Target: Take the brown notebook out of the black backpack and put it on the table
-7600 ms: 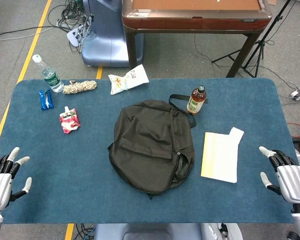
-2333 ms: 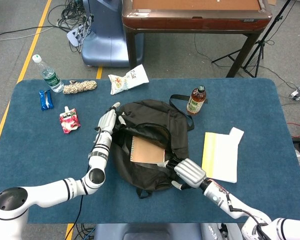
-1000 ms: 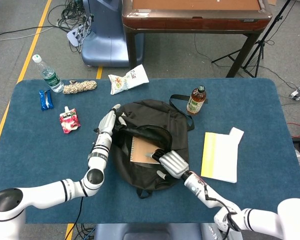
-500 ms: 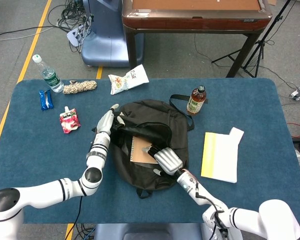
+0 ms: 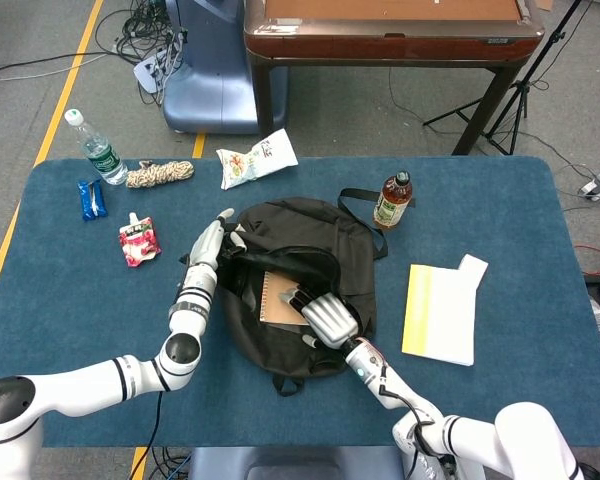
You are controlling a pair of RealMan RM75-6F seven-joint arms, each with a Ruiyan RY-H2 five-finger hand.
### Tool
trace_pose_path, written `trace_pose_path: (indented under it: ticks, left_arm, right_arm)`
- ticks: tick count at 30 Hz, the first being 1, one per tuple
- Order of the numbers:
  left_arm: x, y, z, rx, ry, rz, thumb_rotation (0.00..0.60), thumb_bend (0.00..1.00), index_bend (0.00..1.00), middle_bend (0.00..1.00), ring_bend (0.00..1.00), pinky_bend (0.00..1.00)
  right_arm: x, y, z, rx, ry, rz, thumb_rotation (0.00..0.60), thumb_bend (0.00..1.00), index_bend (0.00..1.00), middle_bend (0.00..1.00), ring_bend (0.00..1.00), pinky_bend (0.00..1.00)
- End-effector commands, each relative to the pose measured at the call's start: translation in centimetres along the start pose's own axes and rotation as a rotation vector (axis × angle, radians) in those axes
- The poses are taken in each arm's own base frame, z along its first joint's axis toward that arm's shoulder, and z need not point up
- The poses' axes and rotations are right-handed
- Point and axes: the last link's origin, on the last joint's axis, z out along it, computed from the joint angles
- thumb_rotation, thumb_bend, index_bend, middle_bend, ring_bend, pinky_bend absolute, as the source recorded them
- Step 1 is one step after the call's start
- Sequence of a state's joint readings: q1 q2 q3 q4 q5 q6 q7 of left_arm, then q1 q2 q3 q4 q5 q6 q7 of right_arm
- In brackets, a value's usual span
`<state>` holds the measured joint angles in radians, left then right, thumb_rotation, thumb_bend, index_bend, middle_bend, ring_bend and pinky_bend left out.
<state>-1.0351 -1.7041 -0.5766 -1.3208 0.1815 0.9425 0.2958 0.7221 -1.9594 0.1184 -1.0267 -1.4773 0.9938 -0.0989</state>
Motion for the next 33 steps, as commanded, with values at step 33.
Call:
trace_pose_path:
  ticks: [33]
  left_arm:
    - [0.3, -0.3, 0.1, 0.010, -0.005, -0.021, 0.600, 0.74, 0.56, 0.06, 0.00, 0.04]
  right_arm:
    - [-0.4, 0.9, 1.8, -0.057, 0.043, -0.041, 0.600, 0.54, 0.18, 0.20, 0.12, 0.20]
